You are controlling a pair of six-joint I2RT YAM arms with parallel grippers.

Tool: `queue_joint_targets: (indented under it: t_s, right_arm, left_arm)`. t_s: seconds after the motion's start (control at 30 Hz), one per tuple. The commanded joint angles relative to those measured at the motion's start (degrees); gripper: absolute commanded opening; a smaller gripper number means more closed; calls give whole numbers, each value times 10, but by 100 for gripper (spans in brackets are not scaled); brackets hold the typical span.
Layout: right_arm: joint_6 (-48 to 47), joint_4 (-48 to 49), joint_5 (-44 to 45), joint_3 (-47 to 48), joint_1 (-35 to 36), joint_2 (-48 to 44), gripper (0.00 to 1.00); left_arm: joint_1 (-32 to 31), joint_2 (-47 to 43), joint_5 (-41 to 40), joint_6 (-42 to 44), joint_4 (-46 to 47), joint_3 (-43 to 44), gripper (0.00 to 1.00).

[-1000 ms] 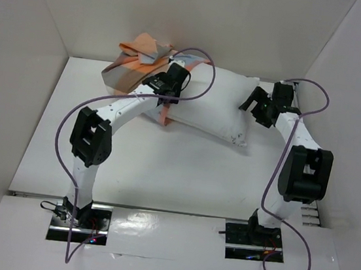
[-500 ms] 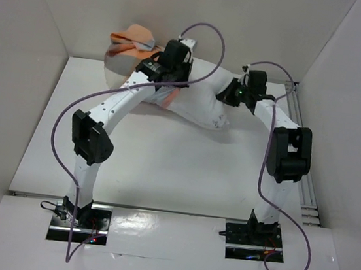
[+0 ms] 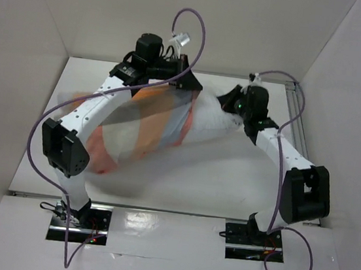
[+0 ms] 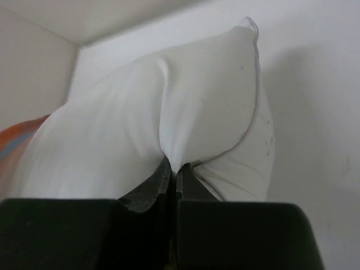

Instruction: Put the pillow into the pillowcase

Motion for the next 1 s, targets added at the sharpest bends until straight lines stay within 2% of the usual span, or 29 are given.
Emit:
queue_joint_targets:
  t_s: [0.0,0.07,0.13,0.17,0.2,0.27,0.33,0.43,0.53,0.7,0.77,0.83,0.87,0.97]
  right_arm:
    - [57,82,-42,-123,52,2,0]
    - [63,70,-49,-120,73,13,0]
    - [46,44,-30,-59,79,13,0]
    - [40,20,-20,-30,79,6,0]
    - [34,12,-10,-2,66,6,0]
    - [29,7,2,78,50,-10,0]
    - [24,23,19,104,43,-49,0]
    - [7,62,64,78,43,-118,0]
    - [-6,68,87,-7,43,-169,0]
    - [8,55,54,-200,49,-189,0]
    - [31,81,34,-257,71,-183,0]
    - [47,124,11,-327,100,-157,0]
    - [68,131,1,-337,128,-140,0]
    - [86,168,-50,-325,155,-66,0]
  left_arm:
    - [-8,37,89,-59,149,-87,0]
    - [-8,54,109,-77,170,-79,0]
    - [-8,98,117,-82,139,11,0]
    - [-8,116,117,-74,92,59,0]
    - [-2,145,126,-74,76,152,0]
    - [3,152,126,-74,62,225,0]
    - [10,147,120,-80,70,280,0]
    - [22,97,120,-96,123,243,0]
    - [22,49,114,-87,131,190,0]
    - [17,23,131,-67,141,15,0]
    - [5,31,131,-67,156,-61,0]
    - [-16,60,137,-67,140,-73,0]
    - [-24,104,137,-67,131,-50,0]
    - [-56,170,184,-67,101,36,0]
